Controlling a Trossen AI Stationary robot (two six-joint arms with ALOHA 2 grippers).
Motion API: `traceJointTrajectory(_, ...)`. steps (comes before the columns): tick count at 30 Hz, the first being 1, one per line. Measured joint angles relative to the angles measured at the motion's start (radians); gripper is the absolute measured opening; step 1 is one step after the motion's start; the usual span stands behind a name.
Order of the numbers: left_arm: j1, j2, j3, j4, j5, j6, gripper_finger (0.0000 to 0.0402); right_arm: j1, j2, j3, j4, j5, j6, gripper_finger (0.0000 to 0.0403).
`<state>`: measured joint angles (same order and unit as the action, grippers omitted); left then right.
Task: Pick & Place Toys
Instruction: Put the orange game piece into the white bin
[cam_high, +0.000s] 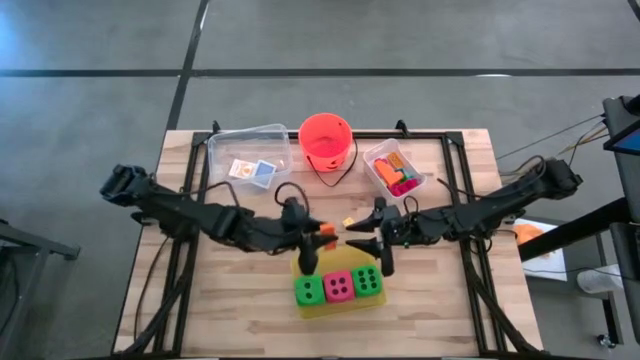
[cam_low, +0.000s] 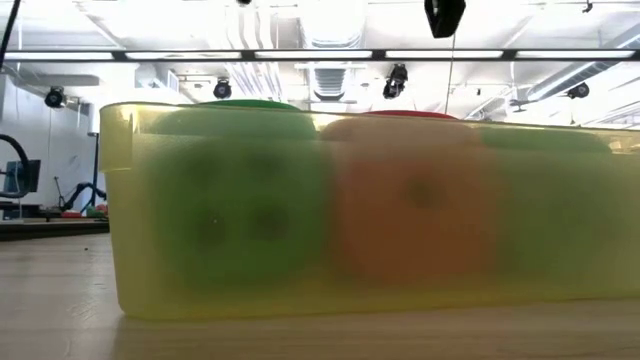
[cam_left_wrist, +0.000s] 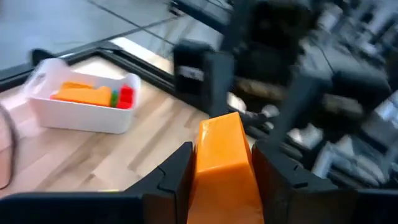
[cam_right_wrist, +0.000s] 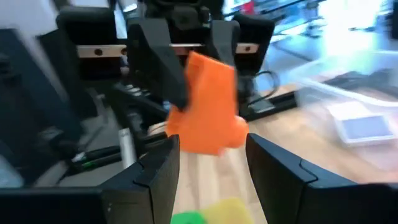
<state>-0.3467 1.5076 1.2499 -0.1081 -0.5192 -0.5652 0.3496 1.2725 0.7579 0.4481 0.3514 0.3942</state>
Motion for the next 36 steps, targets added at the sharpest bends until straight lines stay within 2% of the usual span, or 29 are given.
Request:
traceJointTrajectory(4,0.034,0.014,0.0,-0.038,-0.062,-0.108,0.0123,0.0,0.049,0.052,-0.065,0.119,0.003,0.018)
traceJointTrajectory(9,0.056,0.014,0.0,-0.151,-0.196,-0.186,0.0123,0.0,0.105,0.173,-0.276,0.256,0.025,0.018)
traceJointTrajectory(13,0.057,0.015,0.0,-0.18,-0.242,-0.2,0.0123,-0.002,0.163,0.272,-0.419,0.305,0.055,0.018)
traceJointTrajectory(25,0.047,0.014,0.0,-0.207,-0.229,-0.186,0.0122,-0.019,0.312,0.502,-0.6,0.333,0.046,0.018)
traceJointTrajectory(36,0.018,0.01,0.0,-0.221,-0.173,-0.119,0.0122,-0.013,0.299,0.503,-0.627,0.279,0.071,0.0179)
